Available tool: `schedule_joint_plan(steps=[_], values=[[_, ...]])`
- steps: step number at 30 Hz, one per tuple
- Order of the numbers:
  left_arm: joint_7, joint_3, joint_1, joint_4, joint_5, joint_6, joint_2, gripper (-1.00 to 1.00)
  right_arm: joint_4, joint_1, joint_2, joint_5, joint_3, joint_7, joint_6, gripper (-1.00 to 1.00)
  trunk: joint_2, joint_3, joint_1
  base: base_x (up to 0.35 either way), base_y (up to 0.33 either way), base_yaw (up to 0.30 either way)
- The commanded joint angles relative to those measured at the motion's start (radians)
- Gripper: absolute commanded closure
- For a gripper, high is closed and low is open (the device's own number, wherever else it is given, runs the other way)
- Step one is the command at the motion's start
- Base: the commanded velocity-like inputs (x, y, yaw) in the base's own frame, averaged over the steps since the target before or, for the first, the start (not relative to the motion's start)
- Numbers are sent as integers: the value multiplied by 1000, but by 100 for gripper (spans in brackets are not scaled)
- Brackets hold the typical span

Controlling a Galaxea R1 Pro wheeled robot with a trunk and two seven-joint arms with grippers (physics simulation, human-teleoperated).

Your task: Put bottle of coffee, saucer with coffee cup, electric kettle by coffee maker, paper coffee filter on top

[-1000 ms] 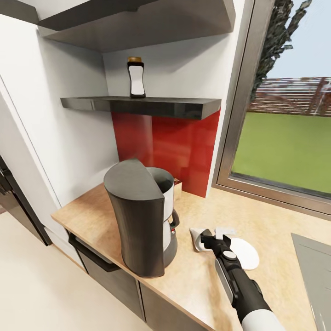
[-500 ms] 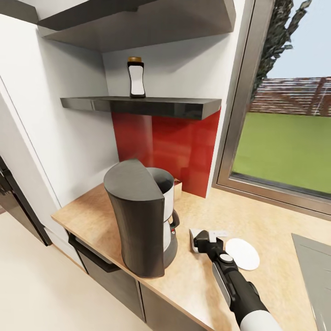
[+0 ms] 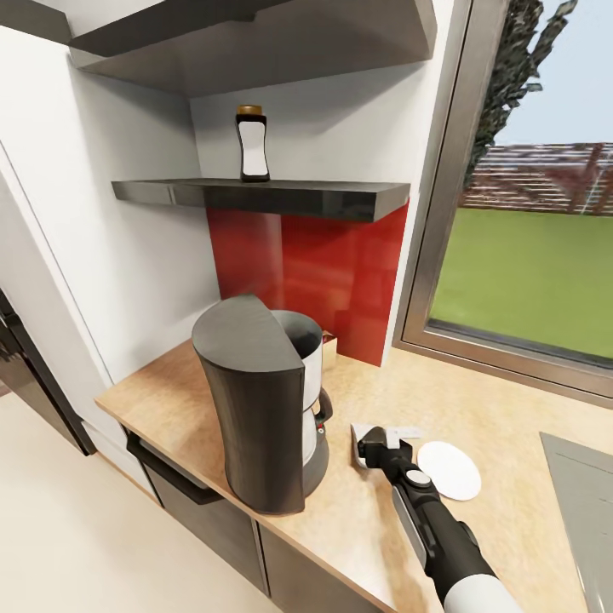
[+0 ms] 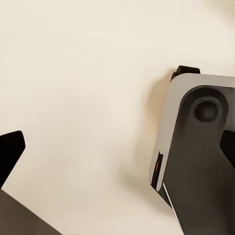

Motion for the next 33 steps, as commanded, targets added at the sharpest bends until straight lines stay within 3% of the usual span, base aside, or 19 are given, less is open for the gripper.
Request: schedule_joint_plan(steps=[1, 9, 10, 13, 16, 33], values=[[1, 5, -1, 1, 2, -4, 0, -100, -2, -1, 0, 3, 2, -5, 7, -100, -2, -2, 1, 0, 0, 0], [1, 5, -1, 1, 2, -4, -1, -100, 29, 0, 3, 3, 13, -3, -11, -100, -2, -2, 1, 0, 0, 0], [1, 5, -1, 1, 2, -4, -1, -100, 31, 0, 3, 3, 26, -3, -18, 100, -2, -2, 1, 0, 0, 0], [0, 5, -1, 1, 2, -4, -1, -100, 36, 0, 3, 2, 74, -4, -28, 100, -2, -2, 1, 0, 0, 0], [0, 5, -1, 1, 2, -4, 0, -100, 38, 0, 3, 2, 93, -5, -32, 100, -2, -2, 1, 0, 0, 0], [0, 5, -1, 1, 2, -4, 1, -100, 36, 0, 2, 2, 97, -5, -32, 100, -2, -2, 1, 0, 0, 0]])
